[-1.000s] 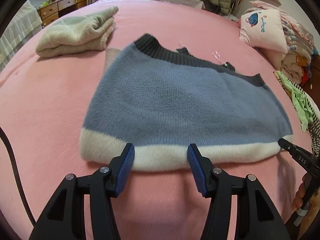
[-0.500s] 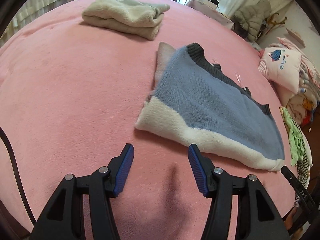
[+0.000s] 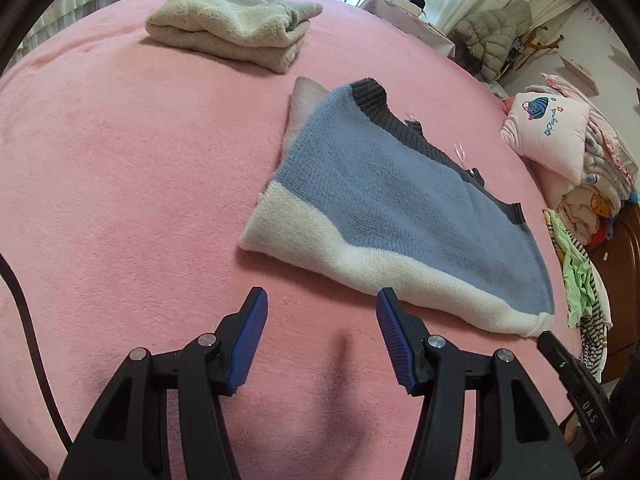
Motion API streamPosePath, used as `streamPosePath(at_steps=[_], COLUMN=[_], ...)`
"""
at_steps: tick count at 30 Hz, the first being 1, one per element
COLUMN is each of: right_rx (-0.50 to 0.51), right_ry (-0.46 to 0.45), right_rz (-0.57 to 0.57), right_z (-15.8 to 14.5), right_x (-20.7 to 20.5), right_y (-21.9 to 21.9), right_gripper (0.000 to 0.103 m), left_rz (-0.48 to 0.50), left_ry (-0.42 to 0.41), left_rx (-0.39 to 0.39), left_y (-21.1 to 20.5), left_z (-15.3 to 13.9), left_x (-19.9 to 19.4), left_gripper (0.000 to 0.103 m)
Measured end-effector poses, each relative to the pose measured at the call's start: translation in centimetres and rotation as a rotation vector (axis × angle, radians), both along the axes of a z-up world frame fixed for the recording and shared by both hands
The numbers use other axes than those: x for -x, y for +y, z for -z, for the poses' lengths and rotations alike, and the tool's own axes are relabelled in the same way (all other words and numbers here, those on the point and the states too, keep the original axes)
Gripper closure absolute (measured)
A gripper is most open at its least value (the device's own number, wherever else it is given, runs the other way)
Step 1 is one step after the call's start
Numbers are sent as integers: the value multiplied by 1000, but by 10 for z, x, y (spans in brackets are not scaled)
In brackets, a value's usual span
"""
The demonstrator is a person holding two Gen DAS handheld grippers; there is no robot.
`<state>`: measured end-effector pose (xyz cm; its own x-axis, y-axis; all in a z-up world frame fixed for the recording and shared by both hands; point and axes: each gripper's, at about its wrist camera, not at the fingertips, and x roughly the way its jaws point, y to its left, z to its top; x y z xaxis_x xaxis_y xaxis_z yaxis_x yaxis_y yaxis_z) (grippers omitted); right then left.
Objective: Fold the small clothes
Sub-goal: 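Reach the left tool to the sweater's cream-banded side edge and grasp it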
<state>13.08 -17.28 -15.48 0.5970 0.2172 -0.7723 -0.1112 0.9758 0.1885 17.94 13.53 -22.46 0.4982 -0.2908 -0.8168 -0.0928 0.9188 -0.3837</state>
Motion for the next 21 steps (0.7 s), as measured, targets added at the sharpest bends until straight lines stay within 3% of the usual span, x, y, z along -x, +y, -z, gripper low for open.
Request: streamPosePath(at_steps=[12,21], right_rx=[-18,-51], right_ry=[10,-6], right_rz=[-50,-23], right_z=[8,7], right_x=[-6,-24], right_y=[26,26], right_gripper=[100,100], left_rz=[-4,-31], left_ry=[47,61], left_rx=[122,242], left_y=[-1,0], left_z=[19,35], left_x=[-17,-37], left_gripper=[48,48])
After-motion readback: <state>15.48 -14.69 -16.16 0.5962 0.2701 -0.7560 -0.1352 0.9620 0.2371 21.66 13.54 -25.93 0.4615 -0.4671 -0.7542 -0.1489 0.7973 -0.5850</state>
